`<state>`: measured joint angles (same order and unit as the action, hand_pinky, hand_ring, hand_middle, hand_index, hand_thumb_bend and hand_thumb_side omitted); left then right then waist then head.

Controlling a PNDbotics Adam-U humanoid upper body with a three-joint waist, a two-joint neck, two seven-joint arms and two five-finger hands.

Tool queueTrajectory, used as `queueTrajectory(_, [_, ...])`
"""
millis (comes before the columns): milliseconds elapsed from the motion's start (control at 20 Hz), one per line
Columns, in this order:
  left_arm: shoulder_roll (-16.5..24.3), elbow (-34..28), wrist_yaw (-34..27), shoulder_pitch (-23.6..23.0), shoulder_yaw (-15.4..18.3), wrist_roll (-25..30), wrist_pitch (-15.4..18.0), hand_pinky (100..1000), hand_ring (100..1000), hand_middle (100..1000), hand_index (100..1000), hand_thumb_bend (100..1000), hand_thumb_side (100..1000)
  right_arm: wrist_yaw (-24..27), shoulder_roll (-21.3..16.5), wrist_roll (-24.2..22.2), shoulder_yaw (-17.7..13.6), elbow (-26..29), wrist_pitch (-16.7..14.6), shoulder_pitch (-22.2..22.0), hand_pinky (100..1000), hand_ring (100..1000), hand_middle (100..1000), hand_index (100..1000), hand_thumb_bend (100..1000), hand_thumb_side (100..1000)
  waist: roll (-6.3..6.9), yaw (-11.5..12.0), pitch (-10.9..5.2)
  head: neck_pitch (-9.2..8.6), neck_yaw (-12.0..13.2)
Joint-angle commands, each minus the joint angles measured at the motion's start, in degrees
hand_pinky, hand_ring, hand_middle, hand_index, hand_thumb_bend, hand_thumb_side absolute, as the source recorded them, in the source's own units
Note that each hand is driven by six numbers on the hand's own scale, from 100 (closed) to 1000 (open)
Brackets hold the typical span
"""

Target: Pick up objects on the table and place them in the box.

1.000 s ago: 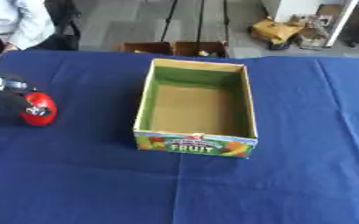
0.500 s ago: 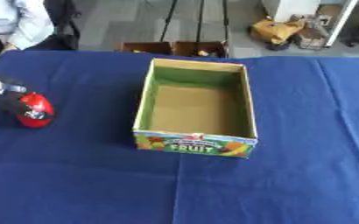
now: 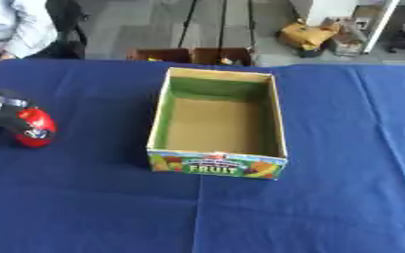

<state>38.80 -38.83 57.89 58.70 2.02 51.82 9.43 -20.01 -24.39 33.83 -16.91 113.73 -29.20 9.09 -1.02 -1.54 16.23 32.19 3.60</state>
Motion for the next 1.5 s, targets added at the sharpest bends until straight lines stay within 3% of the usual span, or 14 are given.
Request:
queueTrajectory(50, [1.7,0.6,-0.5,-0.2,0.2,0.1,-0.3,472,725,995,1000,164,524,0.4,-0.8,0.8,-0.6,0.9,-0.1,0.5,719,769,630,777,100,1000,-0.11,0.0,-0.68,-0.46,0.0])
queueTrajectory(150, [1.7,0.4,-0.9,-0.4,0.0,0.1,-0.3,460,717,974,1000,107,491,0.4,-0.8,1.0,-0.7,0.9,0.0,0.5,720,767,624,773,100,1000,-0.15,0.0,-0.67,-0.41,0.0])
queueTrajectory(450, [1.5,-0.3,-1.3,-0.9,-0.1,-0.9,-0.9,420,665,908,1000,100,423,0.3,-0.7,2.0,-1.0,0.9,0.4,0.5,720,764,608,759,100,1000,-0.24,0.1,-0.60,-0.40,-0.1])
queueTrajectory(1000, [1.3,-0.3,-3.2,-1.0,-0.4,-3.4,-1.9,362,610,818,999,100,419,0.6,-0.6,2.8,-1.0,0.9,1.0,0.5,721,761,601,753,100,1000,-0.17,0.2,-0.50,-0.34,-0.1])
queueTrajectory(1150, [1.3,-0.6,-3.4,-0.8,-0.5,-4.5,-2.5,339,600,795,929,100,412,0.7,-0.6,3.0,-1.1,0.9,1.1,0.5,721,759,599,753,100,1000,-0.13,0.3,-0.62,-0.24,-0.1])
queueTrajectory(1500, [1.4,-1.0,-3.3,-0.1,-0.5,-5.9,-3.1,328,603,776,873,100,393,1.0,-0.6,3.4,-1.1,0.9,1.3,0.4,721,755,595,751,100,1000,0.00,0.6,-1.07,0.07,-0.2])
